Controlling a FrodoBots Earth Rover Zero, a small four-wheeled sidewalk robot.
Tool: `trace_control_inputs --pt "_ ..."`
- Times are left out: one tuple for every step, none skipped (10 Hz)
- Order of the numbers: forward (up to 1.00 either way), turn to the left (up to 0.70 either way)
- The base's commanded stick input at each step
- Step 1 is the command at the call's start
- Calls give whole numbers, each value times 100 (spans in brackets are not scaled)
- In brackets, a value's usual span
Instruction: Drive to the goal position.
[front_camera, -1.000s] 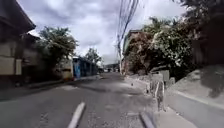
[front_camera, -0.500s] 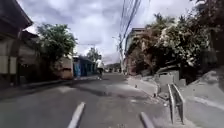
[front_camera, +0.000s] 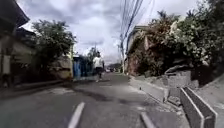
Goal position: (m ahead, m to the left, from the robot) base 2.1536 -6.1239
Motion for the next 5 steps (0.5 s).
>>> trace_control_inputs --pt "85 0" --pt "85 0" --pt "85 0" --pt "85 0" --pt "85 0"
